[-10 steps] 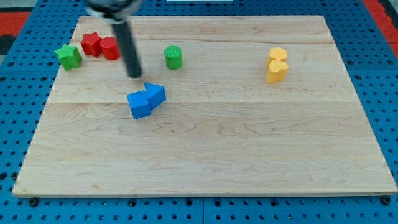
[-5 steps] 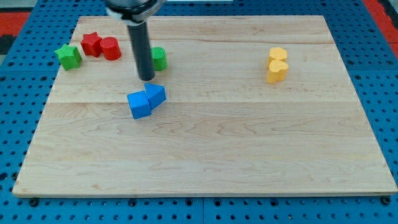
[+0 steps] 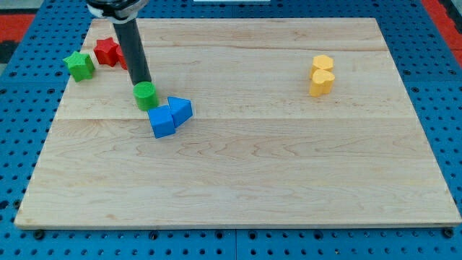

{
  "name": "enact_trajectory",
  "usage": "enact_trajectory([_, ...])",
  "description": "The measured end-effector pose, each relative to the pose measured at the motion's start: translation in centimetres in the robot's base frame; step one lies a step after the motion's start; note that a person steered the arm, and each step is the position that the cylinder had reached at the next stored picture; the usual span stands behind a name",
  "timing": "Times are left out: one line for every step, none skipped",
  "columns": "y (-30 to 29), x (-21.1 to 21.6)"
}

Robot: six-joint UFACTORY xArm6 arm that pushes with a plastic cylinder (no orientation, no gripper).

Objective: Push the green circle into the green star

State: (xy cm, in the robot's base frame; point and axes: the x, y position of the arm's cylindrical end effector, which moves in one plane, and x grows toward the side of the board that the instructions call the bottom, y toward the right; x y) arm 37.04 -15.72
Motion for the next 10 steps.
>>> enact_trajectory([5.5,-3.4])
enact_trajectory([10.5,-2.9])
enact_trajectory([10.0,1.8])
enact_trajectory([7.0,4.4])
enact_trajectory([2.1,4.3])
enact_trajectory([-2.2,1.6])
enact_trajectory([-3.2,0.9])
enact_trajectory([0.3,0.1])
enact_trajectory([-0.1,-1.1])
enact_trajectory([-4.1,-0.2])
